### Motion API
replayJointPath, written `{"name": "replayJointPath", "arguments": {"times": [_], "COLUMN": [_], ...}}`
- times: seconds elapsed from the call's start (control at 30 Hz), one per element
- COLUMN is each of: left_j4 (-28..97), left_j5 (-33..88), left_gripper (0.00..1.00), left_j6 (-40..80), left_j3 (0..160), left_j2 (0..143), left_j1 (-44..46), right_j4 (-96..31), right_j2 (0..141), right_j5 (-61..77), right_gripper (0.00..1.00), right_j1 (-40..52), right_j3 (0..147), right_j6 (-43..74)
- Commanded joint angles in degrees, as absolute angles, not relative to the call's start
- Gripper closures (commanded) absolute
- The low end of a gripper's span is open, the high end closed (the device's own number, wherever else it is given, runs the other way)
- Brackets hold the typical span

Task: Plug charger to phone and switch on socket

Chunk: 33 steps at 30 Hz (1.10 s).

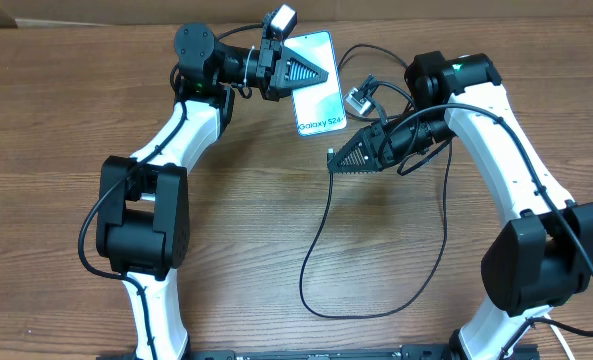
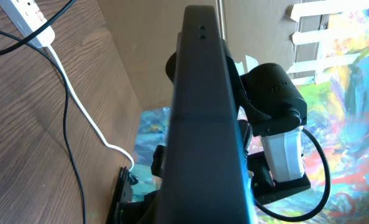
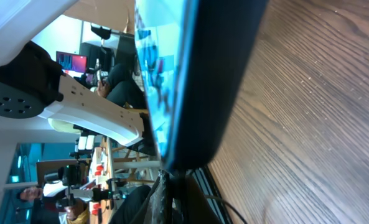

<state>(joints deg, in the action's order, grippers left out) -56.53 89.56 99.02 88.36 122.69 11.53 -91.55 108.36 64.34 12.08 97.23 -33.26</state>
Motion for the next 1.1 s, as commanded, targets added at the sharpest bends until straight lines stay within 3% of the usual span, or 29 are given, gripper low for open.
{"name": "replayJointPath", "arguments": {"times": [0.0, 0.23, 0.4, 1.07], "left_j4": [-56.80, -53.78, -53.82, -53.78], "left_j5": [90.67, 90.67, 90.67, 90.67], "left_gripper": [0.96, 0.96, 0.96, 0.96], "left_j6": [99.50, 99.18, 98.94, 98.61], "left_j3": [90.28, 90.28, 90.28, 90.26], "left_j2": [122.26, 122.26, 122.26, 122.26], "left_j1": [10.55, 10.63, 11.20, 11.33], "right_j4": [-90.17, -87.44, -82.32, -82.56], "right_j2": [106.80, 106.80, 106.80, 106.80], "right_j5": [64.27, 66.98, 67.44, 71.53], "right_gripper": [0.96, 0.96, 0.96, 0.96], "right_j1": [11.55, 11.11, 11.11, 11.18], "right_j3": [98.48, 98.48, 98.48, 98.52], "right_j6": [-32.73, -31.97, -25.26, -25.26]}}
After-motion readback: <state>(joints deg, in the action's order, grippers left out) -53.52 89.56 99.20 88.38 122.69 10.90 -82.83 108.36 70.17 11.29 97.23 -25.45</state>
